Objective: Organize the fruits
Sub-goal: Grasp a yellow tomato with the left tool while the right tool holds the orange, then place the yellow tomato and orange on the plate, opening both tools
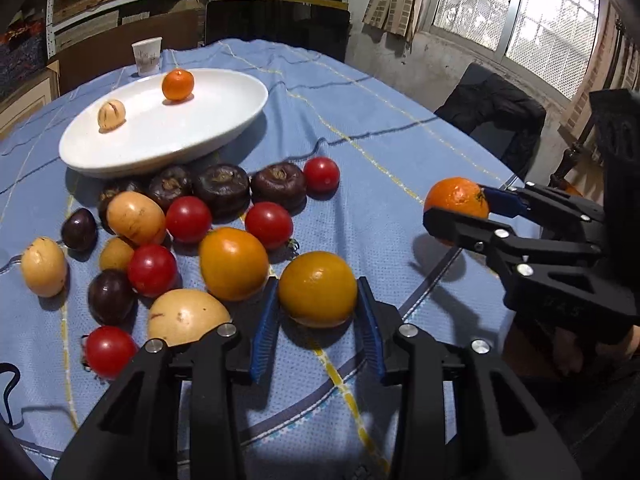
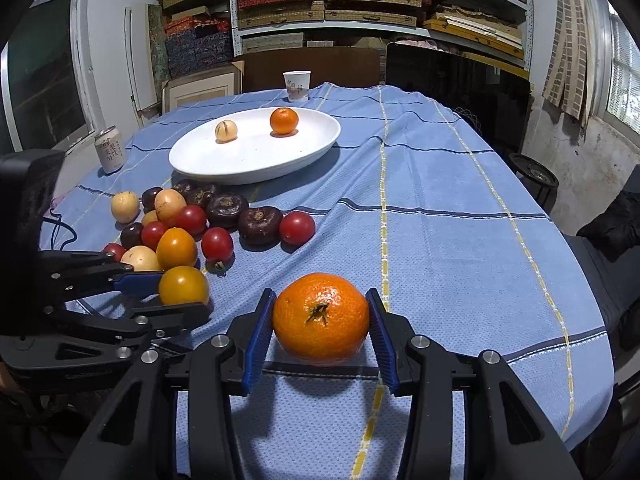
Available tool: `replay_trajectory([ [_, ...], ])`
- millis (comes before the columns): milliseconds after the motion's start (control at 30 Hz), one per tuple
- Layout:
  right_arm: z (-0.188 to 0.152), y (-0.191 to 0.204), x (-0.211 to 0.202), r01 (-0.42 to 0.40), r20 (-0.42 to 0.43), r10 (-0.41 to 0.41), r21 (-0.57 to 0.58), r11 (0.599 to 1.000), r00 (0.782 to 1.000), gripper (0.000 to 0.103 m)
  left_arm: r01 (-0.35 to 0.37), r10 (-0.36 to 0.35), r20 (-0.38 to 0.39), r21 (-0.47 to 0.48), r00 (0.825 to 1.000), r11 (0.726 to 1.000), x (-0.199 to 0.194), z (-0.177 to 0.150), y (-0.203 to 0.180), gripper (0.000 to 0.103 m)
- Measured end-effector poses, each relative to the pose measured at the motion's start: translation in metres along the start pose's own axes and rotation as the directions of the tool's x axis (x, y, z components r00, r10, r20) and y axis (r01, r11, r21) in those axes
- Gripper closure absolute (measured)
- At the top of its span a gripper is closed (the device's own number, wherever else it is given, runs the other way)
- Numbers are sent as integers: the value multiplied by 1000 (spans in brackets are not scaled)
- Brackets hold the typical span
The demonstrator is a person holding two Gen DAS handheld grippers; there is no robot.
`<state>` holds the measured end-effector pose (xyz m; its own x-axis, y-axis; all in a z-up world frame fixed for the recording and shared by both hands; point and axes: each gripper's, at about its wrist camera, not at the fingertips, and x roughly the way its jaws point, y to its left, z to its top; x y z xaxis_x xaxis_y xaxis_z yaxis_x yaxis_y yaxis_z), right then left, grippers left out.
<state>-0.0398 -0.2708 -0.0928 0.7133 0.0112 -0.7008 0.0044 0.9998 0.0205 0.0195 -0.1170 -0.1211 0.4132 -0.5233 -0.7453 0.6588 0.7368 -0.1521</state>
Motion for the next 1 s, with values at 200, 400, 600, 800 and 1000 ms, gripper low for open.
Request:
replay_trajectory([
  [200, 15, -4, -4, -16, 26, 16, 9, 1000, 1000, 57, -15, 20, 80, -72, 997, 997, -41, 17, 24, 66],
  [400, 60, -2, -1, -74, 68, 74, -3, 997, 995, 57, -77, 101, 137, -168, 985, 983, -66, 49, 78, 66],
  [600, 127, 7, 26, -113, 88, 116, -34, 993, 989, 57, -104, 135, 116, -237, 984, 966, -44, 90, 133, 66],
  [800, 182, 21, 114, -109, -7, 109, -39, 993, 994, 57, -149, 165, 28, -302, 986, 942, 9, 118, 183, 65],
  [1000, 198, 37, 173, -93, -59, 89, -63, 994, 994, 57, -163, 170, -5, -316, 985, 935, 33, 128, 202, 58],
])
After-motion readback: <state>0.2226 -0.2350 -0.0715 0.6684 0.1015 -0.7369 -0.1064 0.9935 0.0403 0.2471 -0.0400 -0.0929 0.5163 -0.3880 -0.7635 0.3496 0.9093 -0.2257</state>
